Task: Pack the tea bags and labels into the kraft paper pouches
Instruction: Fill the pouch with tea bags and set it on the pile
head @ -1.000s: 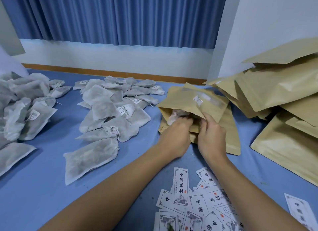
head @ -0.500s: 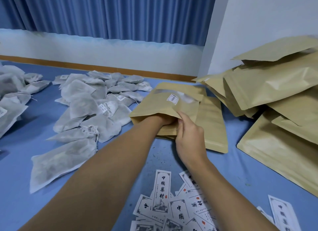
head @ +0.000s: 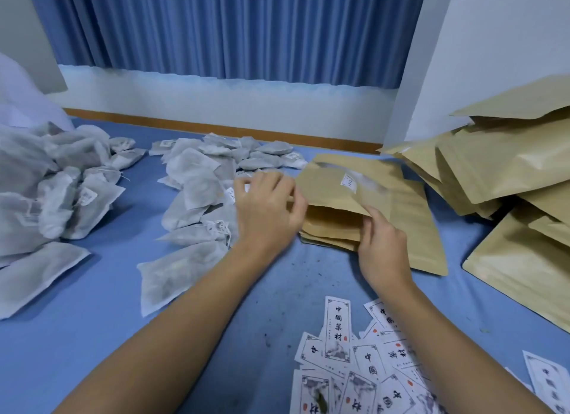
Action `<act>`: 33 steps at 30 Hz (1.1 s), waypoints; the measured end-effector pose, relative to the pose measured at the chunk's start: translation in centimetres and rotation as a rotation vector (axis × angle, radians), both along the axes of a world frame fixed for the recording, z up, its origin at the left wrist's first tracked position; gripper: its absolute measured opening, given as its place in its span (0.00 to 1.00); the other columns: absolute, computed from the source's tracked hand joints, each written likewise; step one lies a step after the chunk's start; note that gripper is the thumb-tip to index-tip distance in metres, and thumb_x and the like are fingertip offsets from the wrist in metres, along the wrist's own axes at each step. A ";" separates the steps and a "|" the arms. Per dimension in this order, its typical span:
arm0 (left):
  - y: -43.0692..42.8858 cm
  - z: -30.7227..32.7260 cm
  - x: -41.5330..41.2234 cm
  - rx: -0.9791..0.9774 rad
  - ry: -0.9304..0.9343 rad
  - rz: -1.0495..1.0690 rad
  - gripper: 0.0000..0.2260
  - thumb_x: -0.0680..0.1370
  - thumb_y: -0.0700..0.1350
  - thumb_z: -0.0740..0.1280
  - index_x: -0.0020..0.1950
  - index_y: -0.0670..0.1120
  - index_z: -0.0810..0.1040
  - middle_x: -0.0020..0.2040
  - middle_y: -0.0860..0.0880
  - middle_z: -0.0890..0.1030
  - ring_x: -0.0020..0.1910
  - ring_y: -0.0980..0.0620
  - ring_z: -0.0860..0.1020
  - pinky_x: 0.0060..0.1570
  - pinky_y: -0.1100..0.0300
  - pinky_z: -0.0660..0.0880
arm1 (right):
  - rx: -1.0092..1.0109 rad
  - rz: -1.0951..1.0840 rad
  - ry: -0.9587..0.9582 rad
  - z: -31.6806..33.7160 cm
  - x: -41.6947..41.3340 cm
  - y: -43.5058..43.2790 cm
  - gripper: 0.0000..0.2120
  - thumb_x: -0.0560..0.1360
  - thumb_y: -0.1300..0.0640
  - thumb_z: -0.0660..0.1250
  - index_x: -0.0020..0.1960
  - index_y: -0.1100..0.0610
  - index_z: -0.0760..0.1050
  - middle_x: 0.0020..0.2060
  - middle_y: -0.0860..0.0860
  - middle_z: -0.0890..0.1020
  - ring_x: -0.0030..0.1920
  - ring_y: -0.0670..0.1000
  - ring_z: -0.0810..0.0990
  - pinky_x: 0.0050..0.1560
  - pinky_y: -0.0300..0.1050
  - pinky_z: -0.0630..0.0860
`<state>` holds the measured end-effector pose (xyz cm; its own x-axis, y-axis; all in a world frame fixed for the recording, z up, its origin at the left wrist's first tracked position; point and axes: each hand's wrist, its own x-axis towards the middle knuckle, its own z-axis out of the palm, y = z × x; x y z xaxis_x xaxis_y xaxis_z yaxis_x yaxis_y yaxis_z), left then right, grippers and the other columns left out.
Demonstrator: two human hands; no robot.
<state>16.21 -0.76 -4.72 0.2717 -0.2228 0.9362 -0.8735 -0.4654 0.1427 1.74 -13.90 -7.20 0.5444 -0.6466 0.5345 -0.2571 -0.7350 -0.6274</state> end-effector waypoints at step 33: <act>1.5 -2.8 -7.0 0.316 0.285 -0.350 0.14 0.68 0.39 0.74 0.53 0.43 0.81 0.55 0.45 0.79 0.54 0.44 0.76 0.51 0.50 0.74 | -0.015 -0.069 -0.040 -0.4 0.1 -0.8 0.14 0.83 0.63 0.57 0.63 0.60 0.78 0.35 0.55 0.77 0.35 0.55 0.71 0.37 0.41 0.59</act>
<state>9.24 0.74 -7.56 0.3634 -0.6039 0.7094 -0.9312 -0.2121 0.2965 1.82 -14.68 -7.62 0.4771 -0.6733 0.5649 -0.2826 -0.7262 -0.6268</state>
